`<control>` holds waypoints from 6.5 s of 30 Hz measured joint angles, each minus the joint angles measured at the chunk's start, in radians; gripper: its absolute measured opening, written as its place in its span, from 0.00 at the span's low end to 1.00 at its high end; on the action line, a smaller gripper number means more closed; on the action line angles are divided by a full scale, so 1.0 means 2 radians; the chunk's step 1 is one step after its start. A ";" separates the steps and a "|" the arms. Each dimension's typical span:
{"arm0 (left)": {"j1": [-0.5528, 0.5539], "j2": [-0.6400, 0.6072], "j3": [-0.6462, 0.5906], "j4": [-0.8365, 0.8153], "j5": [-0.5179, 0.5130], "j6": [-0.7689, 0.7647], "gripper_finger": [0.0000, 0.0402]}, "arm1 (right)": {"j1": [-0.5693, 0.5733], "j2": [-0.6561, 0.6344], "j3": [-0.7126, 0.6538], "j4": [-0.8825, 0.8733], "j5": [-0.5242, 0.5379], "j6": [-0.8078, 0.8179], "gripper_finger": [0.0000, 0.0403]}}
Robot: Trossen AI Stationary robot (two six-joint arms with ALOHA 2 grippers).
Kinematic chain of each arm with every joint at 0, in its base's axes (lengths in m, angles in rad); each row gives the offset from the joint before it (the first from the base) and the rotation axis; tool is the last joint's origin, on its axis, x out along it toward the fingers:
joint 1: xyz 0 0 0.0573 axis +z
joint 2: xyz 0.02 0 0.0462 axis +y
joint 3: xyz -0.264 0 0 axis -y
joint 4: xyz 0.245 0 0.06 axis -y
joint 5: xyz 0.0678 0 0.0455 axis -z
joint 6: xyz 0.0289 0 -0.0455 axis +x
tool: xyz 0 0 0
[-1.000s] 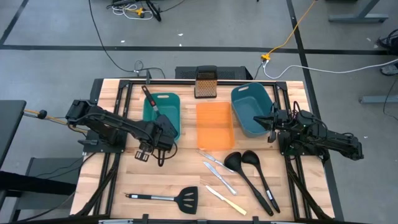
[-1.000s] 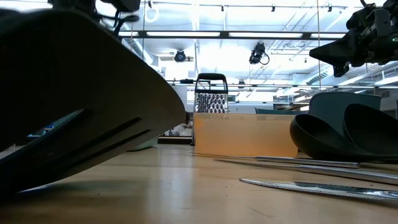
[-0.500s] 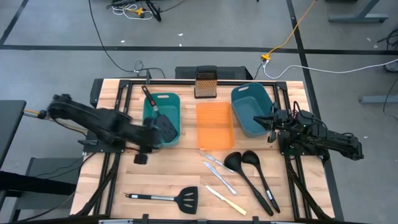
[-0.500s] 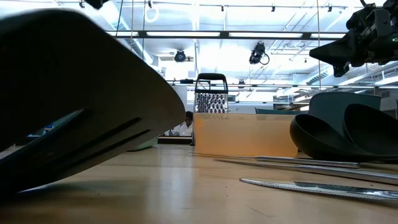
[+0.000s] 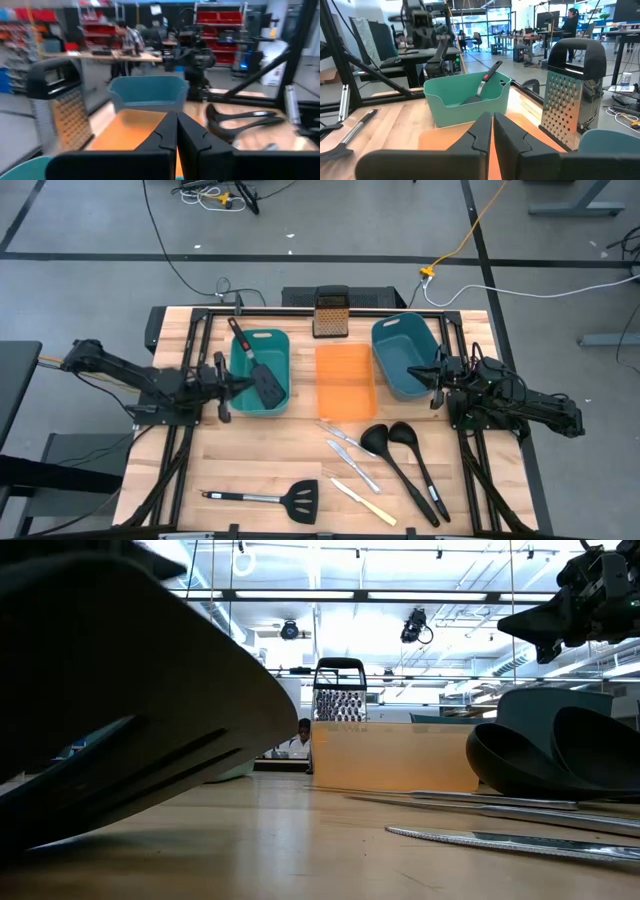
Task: Pick & Place Kitchen Items
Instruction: Put the yellow knife into the orange bin
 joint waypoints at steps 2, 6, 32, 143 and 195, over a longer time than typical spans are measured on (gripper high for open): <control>0.001 -0.015 -0.040 0.039 -0.018 0.001 0.01 | 0.000 0.000 0.000 0.000 0.000 0.000 0.07; 0.010 -0.029 -0.087 0.084 -0.028 -0.010 0.01 | 0.000 0.000 0.000 0.000 0.000 0.000 0.07; 0.010 -0.028 -0.101 0.096 -0.029 0.070 0.02 | 0.028 0.082 0.048 0.102 0.021 -0.002 0.04; 0.010 -0.027 -0.100 0.064 -0.050 0.016 0.04 | 0.550 1.011 0.675 -0.341 0.114 0.705 0.20; 0.010 -0.027 -0.100 0.068 -0.052 0.053 0.04 | 0.115 0.851 0.528 -0.306 0.087 0.419 0.20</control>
